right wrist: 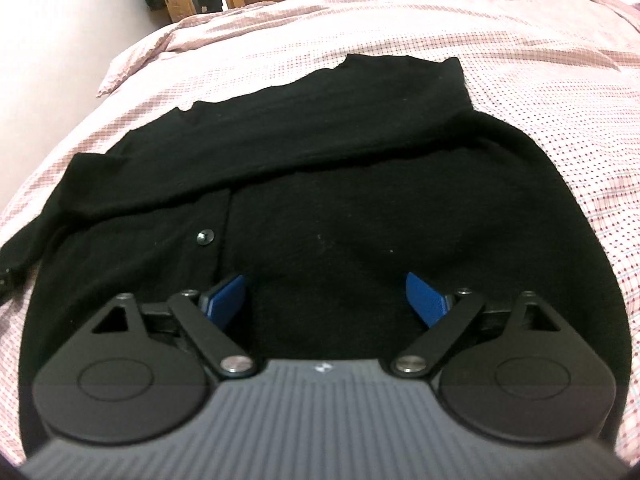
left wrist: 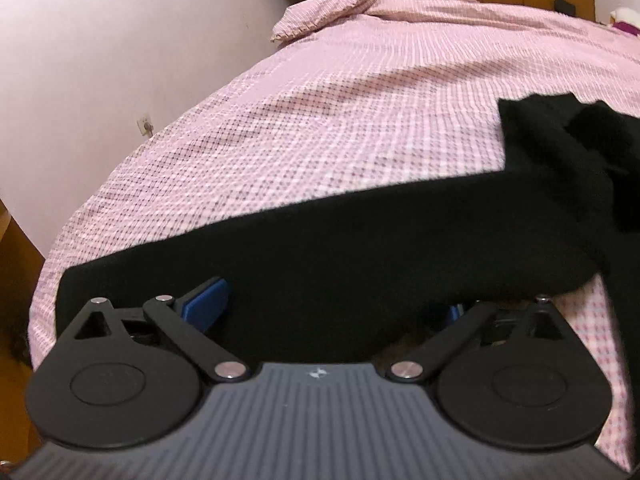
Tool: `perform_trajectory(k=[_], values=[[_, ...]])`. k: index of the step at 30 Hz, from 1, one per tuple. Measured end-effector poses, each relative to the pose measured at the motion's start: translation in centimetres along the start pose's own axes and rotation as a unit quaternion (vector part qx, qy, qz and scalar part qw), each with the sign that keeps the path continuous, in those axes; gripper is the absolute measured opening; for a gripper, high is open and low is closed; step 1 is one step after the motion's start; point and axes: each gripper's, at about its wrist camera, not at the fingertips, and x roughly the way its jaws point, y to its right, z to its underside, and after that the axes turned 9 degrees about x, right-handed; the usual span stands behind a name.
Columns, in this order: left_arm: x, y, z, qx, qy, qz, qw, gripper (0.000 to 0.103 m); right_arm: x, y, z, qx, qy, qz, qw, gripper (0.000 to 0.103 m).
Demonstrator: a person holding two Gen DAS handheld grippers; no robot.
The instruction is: Fold small clothes
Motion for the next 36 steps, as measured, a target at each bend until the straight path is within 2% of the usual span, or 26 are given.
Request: perform_trajectory(k=[5,7,9,10,12,14,15,19,24,26,30,36], values=[[0.9,0.0,-0.6,0.008,0.020,-0.008,0.9997,0.101,0.0,0.0,0.0,0.004,0.000,-0.003,1.000,0.090],[0.9,0.0,-0.8,0.008,0.029,-0.008,0.9995,0.093,0.0,-0.1,0.0,0.000,0.000,-0.003,1.000,0.091],[0.8,0.1,-0.9,0.009,0.036,-0.007,0.9993,0.073,0.0,-0.1,0.1,-0.003,0.002,-0.003,1.000,0.091],[0.7,0.2,-0.9,0.011,0.040,-0.010,0.9991,0.066,0.0,-0.1,0.1,-0.003,0.002,-0.004,1.000,0.091],[0.5,0.3,-1.0,0.012,0.042,-0.019,0.9989,0.040,-0.1,0.0,0.1,0.000,0.003,-0.007,1.000,0.091],[0.3,0.1,-1.0,0.001,0.042,-0.039,0.9984,0.021,-0.2,0.1,0.1,0.008,0.003,-0.010,1.000,0.090],[0.1,-0.3,-1.0,-0.012,0.044,-0.044,0.9980,0.016,-0.3,0.2,0.0,0.013,0.003,-0.013,1.000,0.090],[-1.9,-2.9,-1.2,-0.091,0.068,-0.066,0.9914,0.011,-0.6,0.8,-0.4,0.042,0.002,-0.026,0.999,0.090],[-4.6,-4.5,-2.1,-0.141,0.107,-0.090,0.9802,0.011,-1.2,1.7,-0.9,0.090,-0.005,-0.048,0.995,0.090],[-5.6,-4.4,-2.5,-0.146,0.120,-0.094,0.9774,0.011,-1.4,1.9,-1.0,0.102,-0.007,-0.059,0.993,0.090],[-6.9,-3.8,-3.8,-0.148,0.140,-0.074,0.9761,0.011,-1.7,2.1,-1.0,0.106,-0.010,-0.073,0.992,0.088],[-8.6,-1.8,-6.6,-0.118,0.179,-0.049,0.9755,0.011,-2.1,2.1,-1.1,0.101,-0.010,-0.089,0.991,0.087]])
